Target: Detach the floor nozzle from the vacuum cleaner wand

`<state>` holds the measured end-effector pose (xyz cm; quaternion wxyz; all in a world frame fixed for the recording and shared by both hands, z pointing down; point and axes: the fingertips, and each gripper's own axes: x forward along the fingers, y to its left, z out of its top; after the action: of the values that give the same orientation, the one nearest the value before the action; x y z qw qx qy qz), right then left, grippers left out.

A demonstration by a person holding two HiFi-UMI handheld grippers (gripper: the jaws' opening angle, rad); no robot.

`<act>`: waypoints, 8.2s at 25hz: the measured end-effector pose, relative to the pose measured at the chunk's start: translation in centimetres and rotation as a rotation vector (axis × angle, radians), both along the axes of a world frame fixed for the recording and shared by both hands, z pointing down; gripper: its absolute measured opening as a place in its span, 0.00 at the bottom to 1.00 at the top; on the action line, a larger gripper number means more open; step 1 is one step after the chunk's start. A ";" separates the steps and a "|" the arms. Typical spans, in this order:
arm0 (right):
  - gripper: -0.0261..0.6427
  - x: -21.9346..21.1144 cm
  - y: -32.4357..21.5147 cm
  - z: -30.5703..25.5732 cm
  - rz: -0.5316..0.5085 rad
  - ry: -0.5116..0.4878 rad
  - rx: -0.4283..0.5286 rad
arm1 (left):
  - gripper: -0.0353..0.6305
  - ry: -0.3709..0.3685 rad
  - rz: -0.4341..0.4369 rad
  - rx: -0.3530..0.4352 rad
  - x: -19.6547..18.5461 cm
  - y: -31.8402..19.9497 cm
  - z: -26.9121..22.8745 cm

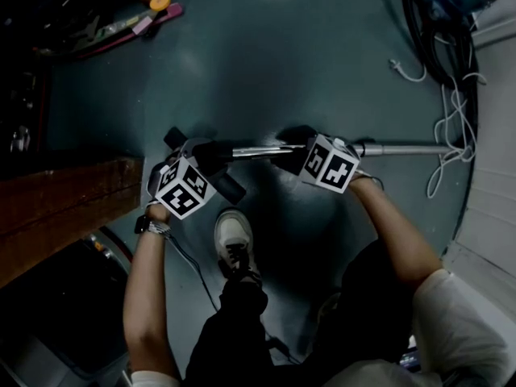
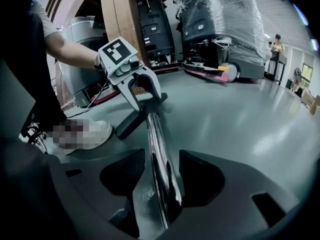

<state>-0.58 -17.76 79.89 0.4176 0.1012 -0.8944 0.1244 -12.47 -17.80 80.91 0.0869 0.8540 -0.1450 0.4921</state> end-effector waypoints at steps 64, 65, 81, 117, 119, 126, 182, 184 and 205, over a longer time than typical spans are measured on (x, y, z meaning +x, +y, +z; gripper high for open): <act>0.25 1.3 2.6 3.1 -0.213 0.183 -0.028 | 0.35 0.001 0.151 -0.116 0.3 2.0 0.9; 0.25 1.2 2.7 3.2 -0.216 0.183 -0.028 | 0.35 0.002 0.151 -0.139 0.3 2.1 0.9; 0.25 1.4 2.8 3.1 -0.219 0.186 -0.043 | 0.35 -0.106 0.166 0.128 0.2 1.6 -0.2; 0.24 1.2 3.3 1.9 -0.251 0.157 -0.100 | 0.35 -0.026 0.131 0.053 0.1 2.1 -1.0; 0.24 1.2 3.4 1.7 -0.262 0.164 -0.089 | 0.35 -0.026 0.138 0.005 0.1 2.3 -1.1; 0.24 1.3 4.0 2.1 -0.308 0.218 -0.047 | 0.34 -0.044 0.166 -0.244 0.0 3.3 -1.1; 0.23 1.4 3.1 3.3 -0.284 0.187 -0.089 | 0.34 -0.028 0.137 0.083 -0.7 1.5 -0.3; 0.22 1.4 3.2 3.1 -0.288 0.185 -0.104 | 0.34 -0.027 0.141 0.088 -0.7 1.6 -0.4; 0.22 1.5 2.7 2.7 -0.284 0.236 -0.044 | 0.33 -0.024 0.203 -0.117 -0.8 1.6 -0.9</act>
<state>0.90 -15.07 82.63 0.5352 -0.0215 -0.8414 0.0710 -13.32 -16.23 80.05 0.0846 0.8517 -0.0300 0.5163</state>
